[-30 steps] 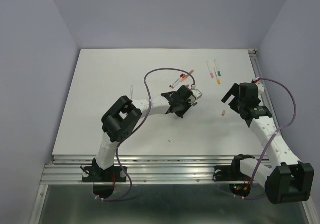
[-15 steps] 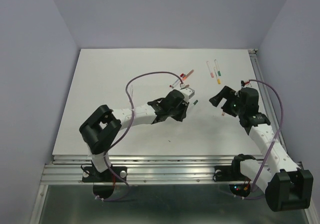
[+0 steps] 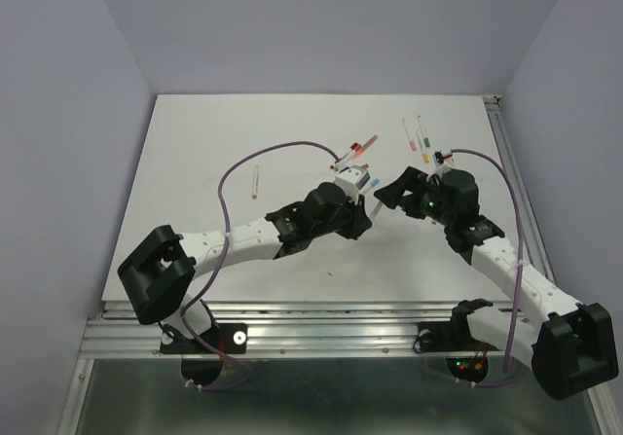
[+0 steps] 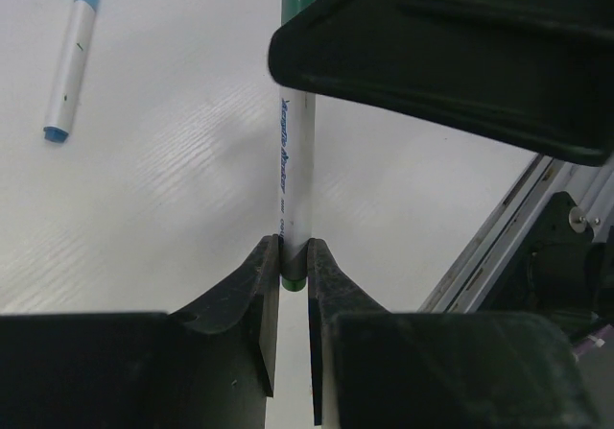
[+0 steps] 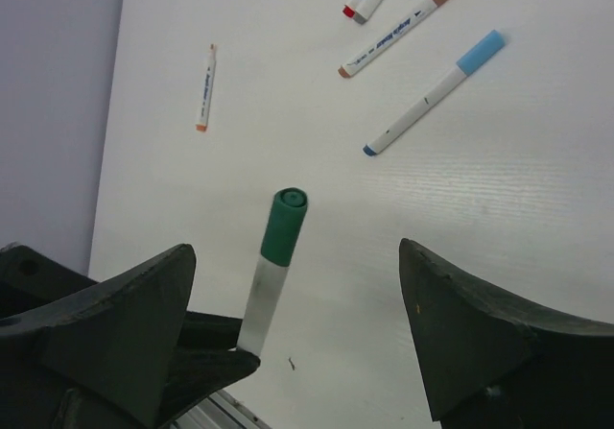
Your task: Open the pen caps
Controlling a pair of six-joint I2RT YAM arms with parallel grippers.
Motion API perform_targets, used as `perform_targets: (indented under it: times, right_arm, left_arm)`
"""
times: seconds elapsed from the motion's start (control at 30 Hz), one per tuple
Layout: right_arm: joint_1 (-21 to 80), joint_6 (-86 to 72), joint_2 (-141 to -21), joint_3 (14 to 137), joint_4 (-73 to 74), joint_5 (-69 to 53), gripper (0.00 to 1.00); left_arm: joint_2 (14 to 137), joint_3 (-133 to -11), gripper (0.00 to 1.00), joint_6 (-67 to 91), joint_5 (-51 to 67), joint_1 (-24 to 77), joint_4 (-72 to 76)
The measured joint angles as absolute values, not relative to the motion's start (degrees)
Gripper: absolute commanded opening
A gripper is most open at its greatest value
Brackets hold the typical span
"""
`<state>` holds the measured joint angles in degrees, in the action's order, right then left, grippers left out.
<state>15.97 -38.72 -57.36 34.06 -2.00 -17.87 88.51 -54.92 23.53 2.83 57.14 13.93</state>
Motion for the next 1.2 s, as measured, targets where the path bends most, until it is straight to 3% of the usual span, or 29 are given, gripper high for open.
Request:
perform_targets:
  times: [0.13,0.2,0.33,0.6,0.73,0.87,0.97,1.03,1.07,1.2]
  right_arm:
    - [17.80,-39.77,-59.59,34.13,-2.63,-16.03,0.67]
    - [18.15,-40.42,-59.94,34.17,-3.86,-15.64,0.65]
    - [18.85,-41.12,-60.14,35.22,-6.04,-15.18,0.49]
    - [18.90,-41.41,-60.49,35.86,-7.70,-14.52,0.45]
    - [18.94,-41.43,-60.53,35.99,-7.75,-14.13,0.29]
    - [19.18,-42.19,-61.04,36.73,-8.23,-14.70,0.01]
    - [19.55,-42.39,-61.30,37.43,-8.34,-15.05,0.01]
    - [19.55,-42.46,-61.49,37.60,-8.27,-15.25,0.01]
    - [19.55,-42.46,-61.73,37.78,-8.12,-15.51,0.01]
    - [19.57,-42.46,-62.48,38.11,-7.22,-16.67,0.01]
  left_arm:
    - [84.29,-53.41,0.00,24.08,2.02,57.80,14.09]
    - [82.59,-52.90,0.00,24.10,1.41,58.02,13.98]
    - [81.71,-52.84,0.00,24.10,0.49,58.06,13.98]
    - [81.65,-52.07,0.00,24.14,-0.34,58.17,13.72]
    - [81.58,-52.05,0.00,24.18,-0.51,58.26,13.69]
    - [81.58,-51.90,0.00,24.47,-0.56,58.67,13.04]
    - [81.58,-51.70,0.00,24.51,-0.64,58.81,12.80]
    - [81.58,-51.70,0.18,24.51,-0.67,58.81,12.71]
    - [81.58,-51.72,0.39,24.51,-0.71,58.81,12.53]
    - [81.80,-52.66,0.55,23.92,-0.71,58.83,11.00]
